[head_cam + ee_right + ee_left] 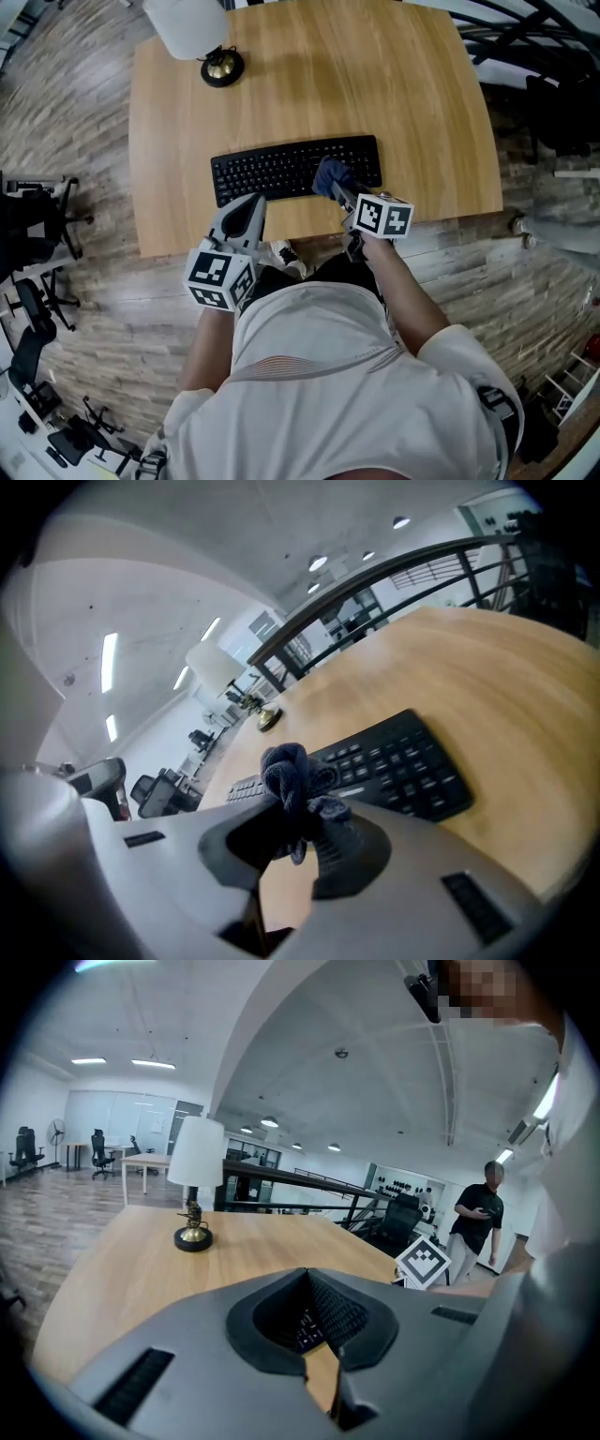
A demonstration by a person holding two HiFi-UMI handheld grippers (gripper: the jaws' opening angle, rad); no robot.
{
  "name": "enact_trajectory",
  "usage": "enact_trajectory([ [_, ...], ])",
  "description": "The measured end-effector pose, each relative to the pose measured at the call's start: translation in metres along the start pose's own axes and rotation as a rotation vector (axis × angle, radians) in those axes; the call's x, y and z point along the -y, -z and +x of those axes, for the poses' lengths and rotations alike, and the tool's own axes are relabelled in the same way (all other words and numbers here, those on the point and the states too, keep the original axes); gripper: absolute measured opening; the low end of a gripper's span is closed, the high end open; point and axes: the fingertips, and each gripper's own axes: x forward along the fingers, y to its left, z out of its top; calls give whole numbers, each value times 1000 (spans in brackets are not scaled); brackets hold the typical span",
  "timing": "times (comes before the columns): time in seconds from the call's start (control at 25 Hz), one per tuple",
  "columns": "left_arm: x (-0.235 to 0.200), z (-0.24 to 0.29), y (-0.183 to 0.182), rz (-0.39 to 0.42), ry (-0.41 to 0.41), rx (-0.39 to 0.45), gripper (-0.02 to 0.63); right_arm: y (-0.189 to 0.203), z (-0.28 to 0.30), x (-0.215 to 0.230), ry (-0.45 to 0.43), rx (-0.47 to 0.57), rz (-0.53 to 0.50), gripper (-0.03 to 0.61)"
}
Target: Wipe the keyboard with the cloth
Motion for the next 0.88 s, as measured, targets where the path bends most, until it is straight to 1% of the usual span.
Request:
enact_trajectory([
  [0.2,-48,-44,9,-39,-101,26,14,48,66,-97,-153,-137,-96,123],
  [0.28,-68,-62,17,-54,-134,28,14,62,93,-130,-186,-177,-138,123],
  [0.4,-99,-91,25,-75,-178,33,14,78,132,-181,-231,-227,-171,123],
  [0.48,-114,-106,30,-92,-205,38,14,91,153,-204,-247,-266,-187,123],
  [0.56,-123,-117,33,-101,-221,43,14,101,170,-215,-238,-293,-206,123],
  [0.64,-129,-123,35,-106,-226,47,14,106,183,-217,-214,-303,-221,123],
  [0.8,-134,-124,39,-112,-213,43,14,107,190,-210,-164,-297,-245,123],
  [0.88,-132,-120,39,-107,-197,42,14,106,186,-201,-145,-292,-242,123],
])
